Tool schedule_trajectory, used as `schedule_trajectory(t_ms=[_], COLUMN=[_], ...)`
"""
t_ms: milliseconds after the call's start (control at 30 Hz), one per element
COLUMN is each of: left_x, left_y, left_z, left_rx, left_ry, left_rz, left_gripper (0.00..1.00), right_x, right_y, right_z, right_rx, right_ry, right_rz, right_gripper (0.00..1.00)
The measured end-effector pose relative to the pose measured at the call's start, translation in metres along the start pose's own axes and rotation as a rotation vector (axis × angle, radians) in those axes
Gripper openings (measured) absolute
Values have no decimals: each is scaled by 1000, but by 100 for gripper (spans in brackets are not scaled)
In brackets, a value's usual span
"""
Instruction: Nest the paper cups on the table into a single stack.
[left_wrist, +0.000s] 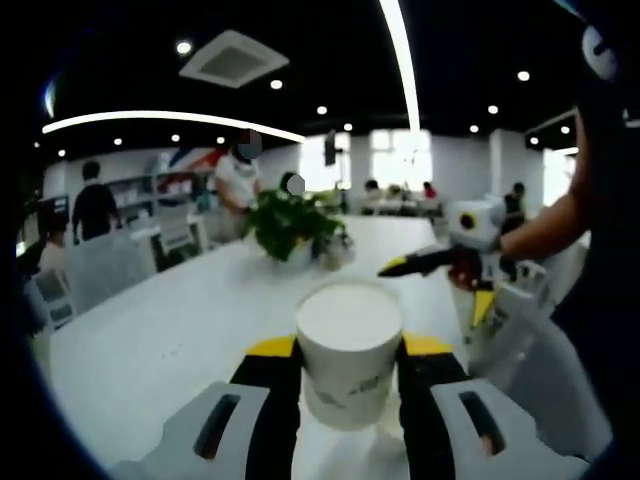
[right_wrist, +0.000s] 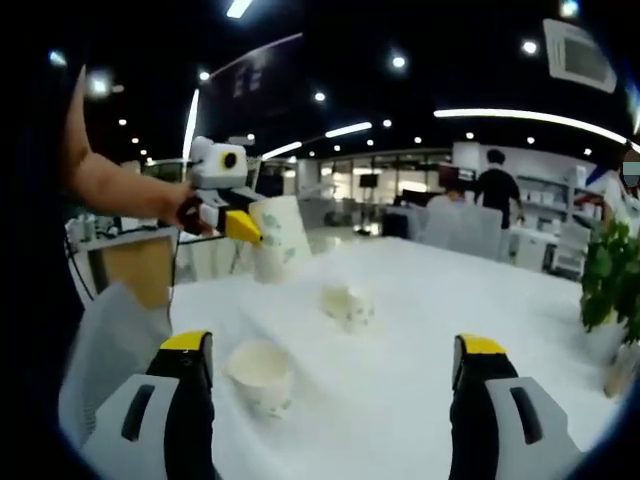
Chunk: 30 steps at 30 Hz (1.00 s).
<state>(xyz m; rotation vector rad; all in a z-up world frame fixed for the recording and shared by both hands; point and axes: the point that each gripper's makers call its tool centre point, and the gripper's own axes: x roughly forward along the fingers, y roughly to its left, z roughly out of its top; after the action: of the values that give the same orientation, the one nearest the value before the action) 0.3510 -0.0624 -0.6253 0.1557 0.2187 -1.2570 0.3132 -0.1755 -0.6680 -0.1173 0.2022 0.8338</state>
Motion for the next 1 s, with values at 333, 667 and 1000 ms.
schedule_trajectory(t_ms=[333, 667, 1000], left_x=[-5, -3, -5], left_y=[-21, -35, -40], left_z=[6, 12, 18], left_rx=[-2, 12, 16], left_ry=[-39, -52, -75], left_rz=[-37, -59, -75], left_gripper=[36, 36, 36], right_x=[3, 10, 13], right_y=[9, 21, 29], right_z=[14, 30, 42], right_rx=[-21, -52, -65], right_ry=[-23, -37, -55], right_rz=[27, 78, 110], right_gripper=[97, 96, 93])
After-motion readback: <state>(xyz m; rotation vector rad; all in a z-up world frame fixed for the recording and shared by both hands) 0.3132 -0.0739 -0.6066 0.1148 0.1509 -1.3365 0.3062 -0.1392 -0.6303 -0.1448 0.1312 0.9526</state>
